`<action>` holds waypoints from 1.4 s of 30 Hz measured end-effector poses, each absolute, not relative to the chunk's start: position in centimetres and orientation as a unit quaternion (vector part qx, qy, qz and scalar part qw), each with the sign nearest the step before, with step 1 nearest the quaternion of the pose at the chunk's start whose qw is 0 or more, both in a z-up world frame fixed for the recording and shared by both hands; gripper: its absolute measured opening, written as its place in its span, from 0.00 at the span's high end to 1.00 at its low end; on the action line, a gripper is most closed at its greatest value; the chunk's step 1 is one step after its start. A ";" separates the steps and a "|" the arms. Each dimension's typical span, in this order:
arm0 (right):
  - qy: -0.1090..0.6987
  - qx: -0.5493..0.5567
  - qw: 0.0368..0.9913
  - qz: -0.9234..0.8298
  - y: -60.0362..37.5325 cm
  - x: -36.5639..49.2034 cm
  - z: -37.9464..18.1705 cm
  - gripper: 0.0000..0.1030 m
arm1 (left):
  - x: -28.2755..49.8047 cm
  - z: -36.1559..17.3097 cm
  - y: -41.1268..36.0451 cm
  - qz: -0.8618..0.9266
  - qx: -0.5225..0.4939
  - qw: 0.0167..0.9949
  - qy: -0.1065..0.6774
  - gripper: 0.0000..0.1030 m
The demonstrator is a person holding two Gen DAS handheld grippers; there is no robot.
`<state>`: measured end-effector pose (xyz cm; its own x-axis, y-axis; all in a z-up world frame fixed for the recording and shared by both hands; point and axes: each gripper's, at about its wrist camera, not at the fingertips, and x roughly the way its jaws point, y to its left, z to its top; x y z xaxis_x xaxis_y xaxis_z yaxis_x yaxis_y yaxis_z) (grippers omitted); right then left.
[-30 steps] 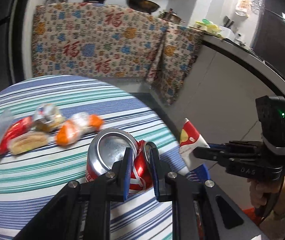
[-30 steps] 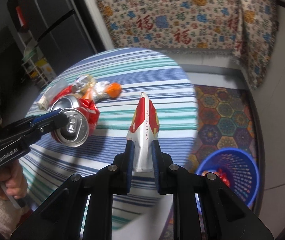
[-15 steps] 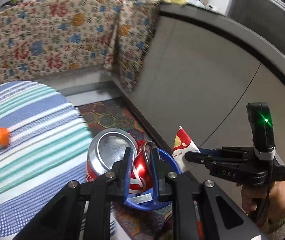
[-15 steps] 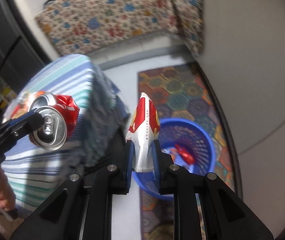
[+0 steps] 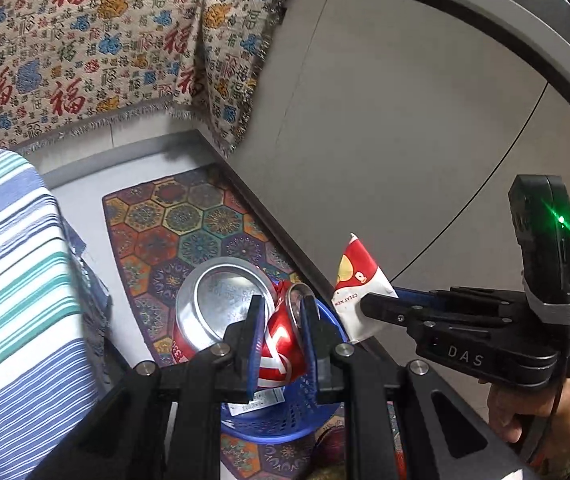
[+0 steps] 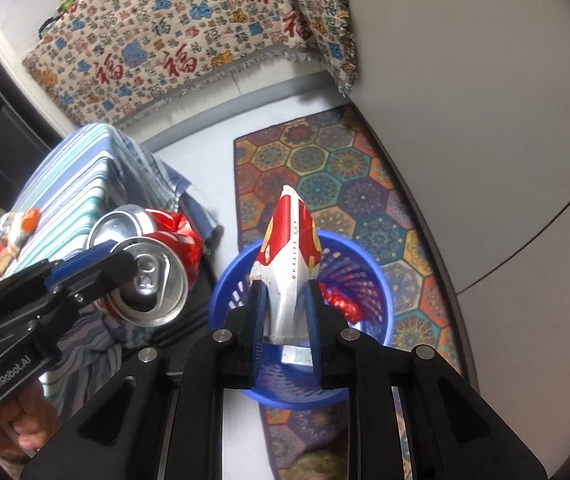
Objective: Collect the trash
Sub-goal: 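Carry the cola can and white-red wrapper over the blue basket and open both grippers, then move both tools back over the table toward the remaining trash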
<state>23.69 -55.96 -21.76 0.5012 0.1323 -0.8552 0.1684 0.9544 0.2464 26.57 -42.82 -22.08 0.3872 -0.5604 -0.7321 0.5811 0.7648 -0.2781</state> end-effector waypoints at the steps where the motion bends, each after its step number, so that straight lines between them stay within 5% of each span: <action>1: 0.499 0.152 0.853 -0.011 -55.9 23.7 -21.8 0.82 | 26.8 -22.3 -43.0 -0.344 0.013 0.832 0.436 0.82; 10: 0.501 0.168 0.849 -0.018 -57.2 24.0 -22.4 0.79 | 27.9 -23.7 -44.4 -0.353 0.021 0.823 0.445 0.82; 13: 0.500 0.171 0.849 -0.024 -57.6 23.9 -22.7 0.65 | 28.0 -24.3 -45.0 -0.355 0.032 0.819 0.450 0.81; 14: 0.497 0.173 0.850 -0.023 -57.9 23.9 -22.8 0.64 | 28.2 -24.6 -45.2 -0.356 0.032 0.818 0.450 0.79; 16: 0.496 0.171 0.851 -0.028 -58.2 23.8 -22.9 0.62 | 28.6 -25.1 -45.3 -0.362 0.024 0.815 0.453 0.57; 17: 0.496 0.171 0.851 -0.030 -58.3 23.8 -22.9 0.60 | 28.7 -25.2 -45.3 -0.363 0.019 0.814 0.452 0.53; 22: 0.482 0.171 0.858 -0.039 -59.0 23.3 -22.0 0.55 | 28.5 -25.1 -45.1 -0.364 0.004 0.815 0.451 0.51; 25: 0.467 0.165 0.868 -0.045 -59.1 23.3 -20.9 0.43 | 27.8 -23.9 -44.3 -0.362 -0.001 0.822 0.440 0.51; 35: 0.400 0.101 0.910 -0.048 -54.2 23.6 -15.9 0.22 | 22.5 -18.1 -33.0 -0.316 -0.006 0.862 0.397 0.43; 42: 0.391 0.049 0.918 0.042 -43.7 23.9 -14.7 0.19 | 19.7 -19.8 -20.6 -0.203 0.009 0.883 0.422 0.43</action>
<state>23.93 -43.75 -14.69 0.6910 0.1154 -0.7135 -0.0389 0.9917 0.1227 19.74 -20.56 -19.85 0.5605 -0.3515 -0.7498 0.3668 0.9172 -0.1557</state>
